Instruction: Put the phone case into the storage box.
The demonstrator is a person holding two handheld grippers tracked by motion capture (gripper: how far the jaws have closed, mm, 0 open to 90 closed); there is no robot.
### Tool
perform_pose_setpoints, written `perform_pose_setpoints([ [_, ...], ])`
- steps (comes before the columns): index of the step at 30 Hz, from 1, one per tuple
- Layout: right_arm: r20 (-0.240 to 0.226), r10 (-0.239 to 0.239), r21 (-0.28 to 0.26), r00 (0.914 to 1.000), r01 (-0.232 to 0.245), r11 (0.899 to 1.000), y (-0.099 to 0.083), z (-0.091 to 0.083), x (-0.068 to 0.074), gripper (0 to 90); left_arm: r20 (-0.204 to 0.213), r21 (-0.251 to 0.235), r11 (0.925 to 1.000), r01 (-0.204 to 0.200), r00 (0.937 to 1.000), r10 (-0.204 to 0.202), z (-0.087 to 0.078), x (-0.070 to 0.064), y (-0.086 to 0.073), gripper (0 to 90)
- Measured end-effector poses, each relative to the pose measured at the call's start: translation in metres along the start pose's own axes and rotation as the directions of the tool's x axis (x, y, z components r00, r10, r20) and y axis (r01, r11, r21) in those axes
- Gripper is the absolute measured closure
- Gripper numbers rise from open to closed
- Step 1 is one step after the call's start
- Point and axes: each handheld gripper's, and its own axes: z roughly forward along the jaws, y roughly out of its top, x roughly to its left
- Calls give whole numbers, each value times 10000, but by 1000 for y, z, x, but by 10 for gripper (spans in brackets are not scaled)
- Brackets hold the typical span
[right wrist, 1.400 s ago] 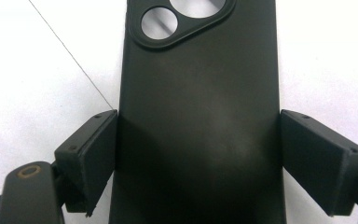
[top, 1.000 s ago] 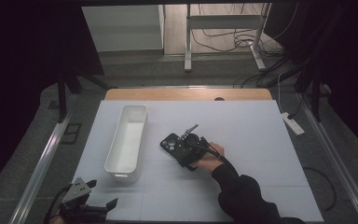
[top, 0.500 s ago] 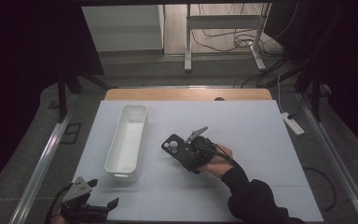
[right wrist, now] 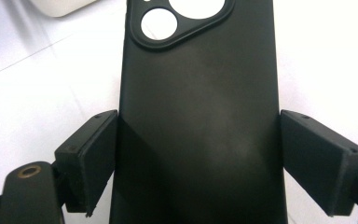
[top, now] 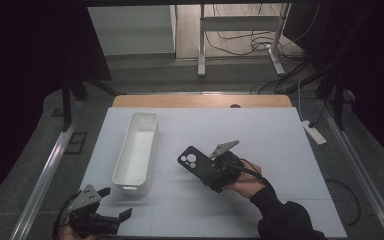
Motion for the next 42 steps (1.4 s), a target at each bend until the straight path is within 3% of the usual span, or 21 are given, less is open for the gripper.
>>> perform_pose_setpoints([
  [15,-495,-159,-634,9986,127,9979,-18,-29,12,154,741,-385,9972,-638,9950,665,9,1,23,0],
  [21,-631,-66,-760,9980,18,9971,-26,-40,14,154,901,-358,9921,-1206,9883,1234,15,0,31,0],
  [31,-722,-66,-964,9974,-4,9953,-38,-52,17,153,1270,-392,9872,-1545,9792,1583,27,-3,41,0],
  [42,-769,-51,-1150,9970,-38,9934,-52,-65,21,152,1703,-443,9788,-2000,9639,2046,43,-6,54,0],
])
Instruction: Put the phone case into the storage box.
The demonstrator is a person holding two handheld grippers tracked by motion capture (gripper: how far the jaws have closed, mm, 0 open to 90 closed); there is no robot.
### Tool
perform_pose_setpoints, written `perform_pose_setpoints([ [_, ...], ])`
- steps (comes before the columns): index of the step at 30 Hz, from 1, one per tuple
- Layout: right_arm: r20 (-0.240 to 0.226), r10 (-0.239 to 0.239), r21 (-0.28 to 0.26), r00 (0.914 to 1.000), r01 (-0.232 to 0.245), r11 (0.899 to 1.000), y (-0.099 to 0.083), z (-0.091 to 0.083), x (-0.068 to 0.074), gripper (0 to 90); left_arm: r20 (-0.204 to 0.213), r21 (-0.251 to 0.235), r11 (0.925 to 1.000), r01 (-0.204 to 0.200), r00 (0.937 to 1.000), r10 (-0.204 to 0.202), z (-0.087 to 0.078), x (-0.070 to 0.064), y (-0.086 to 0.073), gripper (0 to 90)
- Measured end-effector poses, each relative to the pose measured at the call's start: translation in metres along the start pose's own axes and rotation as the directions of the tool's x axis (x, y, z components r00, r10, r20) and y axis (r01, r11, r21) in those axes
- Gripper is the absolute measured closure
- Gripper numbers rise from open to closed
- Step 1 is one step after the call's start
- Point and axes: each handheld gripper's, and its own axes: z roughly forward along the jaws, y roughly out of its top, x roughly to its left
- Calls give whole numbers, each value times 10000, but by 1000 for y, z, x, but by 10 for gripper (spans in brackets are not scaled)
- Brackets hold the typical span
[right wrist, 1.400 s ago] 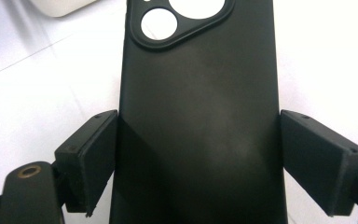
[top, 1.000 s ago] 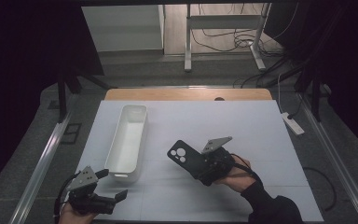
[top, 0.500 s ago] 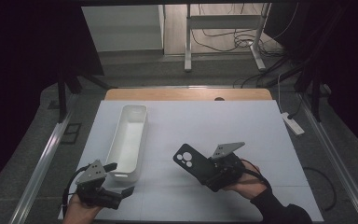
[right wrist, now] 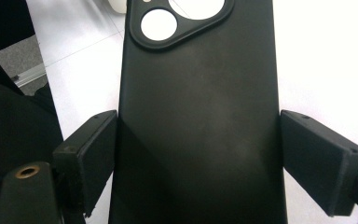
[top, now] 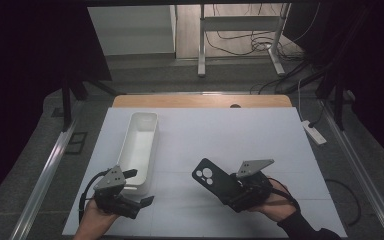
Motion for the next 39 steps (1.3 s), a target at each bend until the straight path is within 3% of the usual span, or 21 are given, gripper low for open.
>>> perform_pose_setpoints([
  [10,-82,-55,-165,10000,54,9998,-8,-10,6,151,427,-135,9995,-295,9986,300,13,-1,10,0],
  [21,-253,-183,-467,9995,172,9988,-16,-21,12,151,914,-168,9972,-722,9931,735,31,-6,24,0],
  [30,-436,-239,-621,9988,212,9978,-20,-25,15,151,1458,-438,9951,-882,9849,937,42,-11,34,0],
  [31,-430,-292,-639,9986,264,9976,-21,-25,16,151,1630,-489,9943,-943,9814,1011,45,-13,37,0],
  [39,-581,-451,-781,9973,405,9961,-20,-25,17,150,2091,-495,9939,-988,9720,1070,54,-18,44,0],
])
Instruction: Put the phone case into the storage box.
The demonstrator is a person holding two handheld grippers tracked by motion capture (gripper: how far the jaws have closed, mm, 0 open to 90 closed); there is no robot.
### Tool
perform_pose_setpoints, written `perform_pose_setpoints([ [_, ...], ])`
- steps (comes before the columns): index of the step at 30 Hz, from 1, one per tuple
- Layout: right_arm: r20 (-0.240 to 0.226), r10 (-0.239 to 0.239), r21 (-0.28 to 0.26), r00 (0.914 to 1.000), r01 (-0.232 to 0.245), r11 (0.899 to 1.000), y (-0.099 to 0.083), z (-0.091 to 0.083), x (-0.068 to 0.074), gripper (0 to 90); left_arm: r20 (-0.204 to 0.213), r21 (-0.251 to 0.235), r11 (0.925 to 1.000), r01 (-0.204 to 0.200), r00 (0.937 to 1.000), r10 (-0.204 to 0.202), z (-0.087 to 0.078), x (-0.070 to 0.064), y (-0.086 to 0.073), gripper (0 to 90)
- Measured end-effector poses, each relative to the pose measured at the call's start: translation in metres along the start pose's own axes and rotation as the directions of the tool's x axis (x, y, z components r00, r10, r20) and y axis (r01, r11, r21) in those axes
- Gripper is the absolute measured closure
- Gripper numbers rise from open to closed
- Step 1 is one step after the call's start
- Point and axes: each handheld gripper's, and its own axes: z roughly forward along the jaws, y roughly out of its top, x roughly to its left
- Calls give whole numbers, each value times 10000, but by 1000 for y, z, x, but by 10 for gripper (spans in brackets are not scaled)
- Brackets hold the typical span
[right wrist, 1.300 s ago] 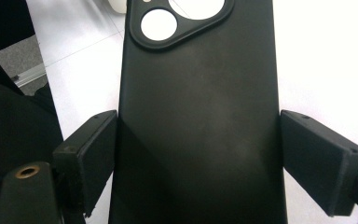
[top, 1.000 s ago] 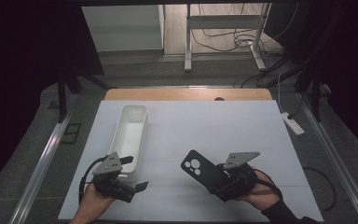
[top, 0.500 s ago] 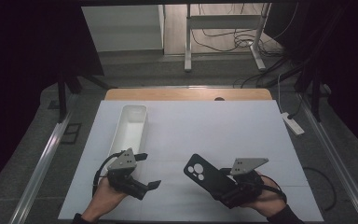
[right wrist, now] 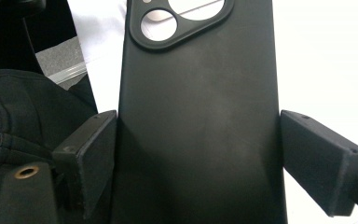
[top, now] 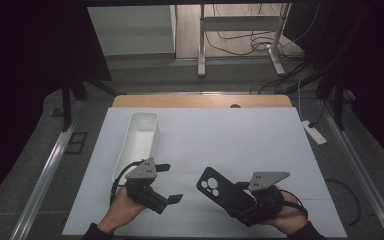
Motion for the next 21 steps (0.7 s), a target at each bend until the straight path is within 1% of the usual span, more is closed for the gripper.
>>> perform_pose_setpoints([
  [9,-221,-160,-74,9996,158,9998,2,2,3,150,274,-19,9997,-229,9994,229,10,-3,5,0],
  [13,-382,-249,-119,9990,245,9996,3,3,5,150,376,-53,9996,-271,9989,272,12,-6,4,0],
  [17,-447,-341,-124,9984,336,9994,5,5,7,150,441,-86,9993,-351,9984,355,13,-9,3,0],
  [21,-699,-470,-219,9964,455,9987,9,9,11,150,664,-103,9991,-415,9969,421,13,-10,2,0],
])
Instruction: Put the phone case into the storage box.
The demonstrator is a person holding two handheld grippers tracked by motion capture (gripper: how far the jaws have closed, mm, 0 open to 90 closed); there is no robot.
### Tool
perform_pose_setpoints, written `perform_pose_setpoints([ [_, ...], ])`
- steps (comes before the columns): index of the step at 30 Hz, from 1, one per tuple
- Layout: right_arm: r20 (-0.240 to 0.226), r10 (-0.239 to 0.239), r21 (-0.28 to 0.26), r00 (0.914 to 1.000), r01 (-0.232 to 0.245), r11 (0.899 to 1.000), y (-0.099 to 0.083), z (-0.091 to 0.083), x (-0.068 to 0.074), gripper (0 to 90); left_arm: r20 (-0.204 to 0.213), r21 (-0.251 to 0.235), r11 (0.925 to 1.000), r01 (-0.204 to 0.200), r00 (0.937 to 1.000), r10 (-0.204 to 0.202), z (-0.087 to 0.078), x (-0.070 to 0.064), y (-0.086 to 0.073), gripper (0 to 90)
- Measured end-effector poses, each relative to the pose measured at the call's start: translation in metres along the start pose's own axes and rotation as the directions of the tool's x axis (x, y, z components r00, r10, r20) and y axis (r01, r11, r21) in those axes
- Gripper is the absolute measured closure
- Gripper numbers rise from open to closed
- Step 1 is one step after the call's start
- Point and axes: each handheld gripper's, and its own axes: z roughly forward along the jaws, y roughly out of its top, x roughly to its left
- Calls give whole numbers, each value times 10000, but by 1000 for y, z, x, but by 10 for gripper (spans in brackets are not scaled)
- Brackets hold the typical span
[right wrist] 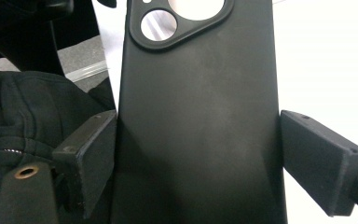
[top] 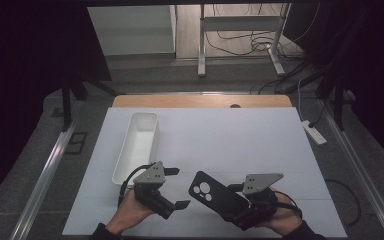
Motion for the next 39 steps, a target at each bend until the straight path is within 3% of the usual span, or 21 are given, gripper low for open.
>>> perform_pose_setpoints([
  [19,-1267,-468,-136,9908,454,9989,12,19,3,150,894,-208,9989,-420,9950,437,-1,-6,-1,0],
  [26,-1742,-636,-148,9827,620,9980,16,24,4,149,1420,-230,9986,-471,9886,499,-1,-7,-2,16],
  [33,-1826,-878,-204,9793,855,9961,19,26,5,149,1753,-353,9983,-467,9831,522,-2,-6,-2,45],
  [39,-2137,-1082,-253,9709,1053,9941,21,29,5,150,2046,-425,9973,-598,9765,673,-2,-7,-2,55],
])
